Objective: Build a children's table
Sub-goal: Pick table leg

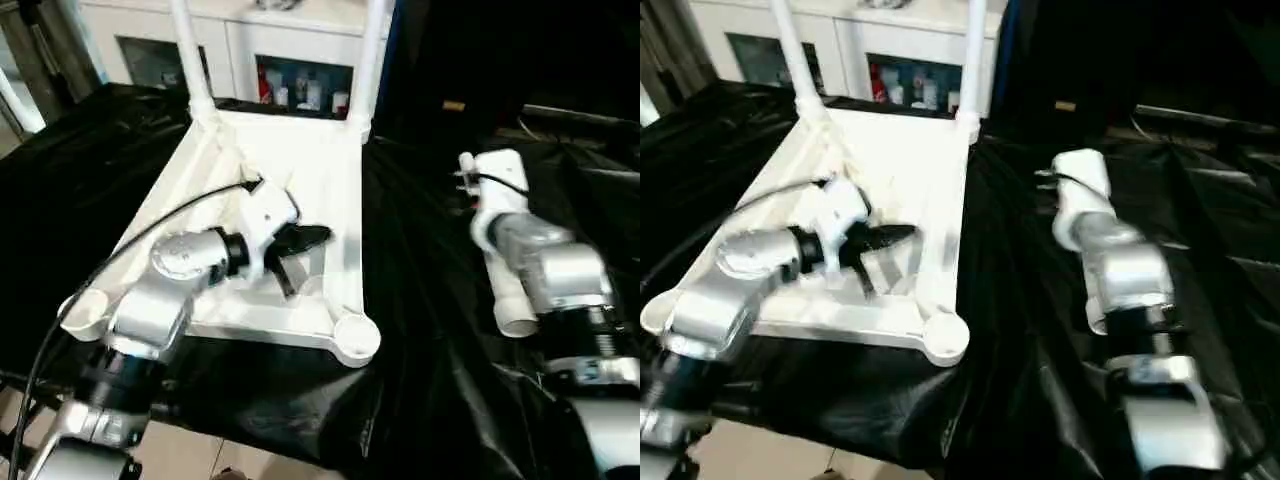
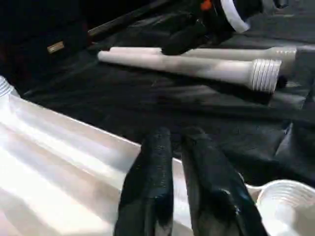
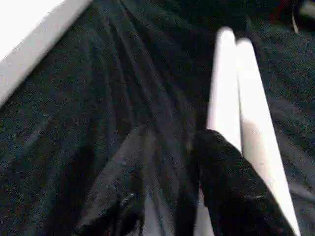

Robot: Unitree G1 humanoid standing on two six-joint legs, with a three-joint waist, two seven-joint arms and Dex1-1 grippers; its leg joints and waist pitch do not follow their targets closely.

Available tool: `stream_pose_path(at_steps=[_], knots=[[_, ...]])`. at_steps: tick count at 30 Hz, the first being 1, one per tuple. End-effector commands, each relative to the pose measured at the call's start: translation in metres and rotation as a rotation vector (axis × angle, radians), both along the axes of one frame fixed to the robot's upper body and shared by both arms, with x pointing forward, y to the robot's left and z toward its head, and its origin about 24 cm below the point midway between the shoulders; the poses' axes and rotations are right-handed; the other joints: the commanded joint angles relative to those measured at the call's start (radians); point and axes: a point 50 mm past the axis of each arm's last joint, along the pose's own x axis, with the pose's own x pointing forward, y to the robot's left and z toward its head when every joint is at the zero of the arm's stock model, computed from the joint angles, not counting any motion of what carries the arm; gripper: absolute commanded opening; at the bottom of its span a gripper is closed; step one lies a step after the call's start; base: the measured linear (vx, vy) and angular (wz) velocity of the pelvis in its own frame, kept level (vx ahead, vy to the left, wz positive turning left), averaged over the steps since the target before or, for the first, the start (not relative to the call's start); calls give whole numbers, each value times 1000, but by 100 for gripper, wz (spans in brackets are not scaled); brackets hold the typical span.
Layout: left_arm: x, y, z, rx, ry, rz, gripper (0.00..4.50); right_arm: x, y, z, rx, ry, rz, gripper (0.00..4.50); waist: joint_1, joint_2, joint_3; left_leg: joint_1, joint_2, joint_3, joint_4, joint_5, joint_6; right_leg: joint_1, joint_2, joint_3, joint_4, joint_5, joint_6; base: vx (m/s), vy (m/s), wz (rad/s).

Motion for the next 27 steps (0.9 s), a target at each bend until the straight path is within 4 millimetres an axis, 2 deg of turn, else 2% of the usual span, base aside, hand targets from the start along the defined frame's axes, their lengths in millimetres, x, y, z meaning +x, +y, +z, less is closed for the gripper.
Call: stream_pose_path(at_steps=[1, 4, 7, 12, 18, 20, 21, 22, 25, 27], knots=[[-4, -5, 5, -7, -9, -11, 90, -1, -13, -1, -4, 64, -55, 196, 0, -2, -78, -10, -16, 26, -56, -111, -3, 78, -28, 20, -61, -164, -183, 0, 0, 0], [-5, -6, 5, -4, -4, -18, 106, -1, -17, -2, -10, 77, -69, 210, -1, -3, -78, -11, -17, 27, -55, -112, 1, 78, -29, 20, -63, -185, -176, 0, 0, 0], [-9, -5, 4, 9, 18, -36, 137, -2, -22, -4, -11, 102, -93, 242, -7, -3, -80, -14, -18, 26, -53, -102, 1, 80, -28, 18, -61, -173, -178, 0, 0, 0], [-11, -6, 4, 22, 26, -38, 175, -3, -28, -7, 4, 126, -121, 281, -8, 0, -79, -11, -17, 27, -52, -108, 4, 76, -27, 17, -62, -176, -186, 0, 0, 0], [-13, -5, 4, 34, 35, -40, 225, -2, -34, -5, 46, 122, -133, 328, -7, -1, -79, -11, -18, 27, -50, -114, 6, 77, -26, 17, -61, -167, -190, 0, 0, 0], [-13, -4, 3, 41, 37, -39, 245, -2, -35, -6, 57, 127, -134, 335, -7, 1, -80, -11, -18, 27, -50, -109, 8, 78, -26, 16, -59, -163, -190, 0, 0, 0], [-13, -4, 3, 41, 39, -40, 263, -2, -34, -7, 60, 134, -131, 366, -8, 0, -80, -12, -19, 27, -50, -109, 9, 78, -25, 16, -60, -163, -191, 0, 0, 0], [-13, -5, 3, 44, 39, -40, 263, -3, -34, -9, 70, 150, -126, 366, -9, -3, -81, -12, -19, 28, -49, -109, 11, 78, -26, 16, -60, -165, -193, 0, 0, 0], [-13, -5, 3, 47, 38, -39, 270, -3, -33, -12, 71, 165, -123, 373, -7, -2, -81, -12, -18, 27, -49, -109, 12, 78, -27, 16, -60, -170, -199, 0, 0, 0], [-13, -5, 3, 50, 38, -38, 299, -4, -30, -17, 92, 199, -118, 406, -7, -3, -81, -12, -18, 27, -49, -106, 12, 78, -26, 16, -58, -165, -199, 0, 0, 0]])
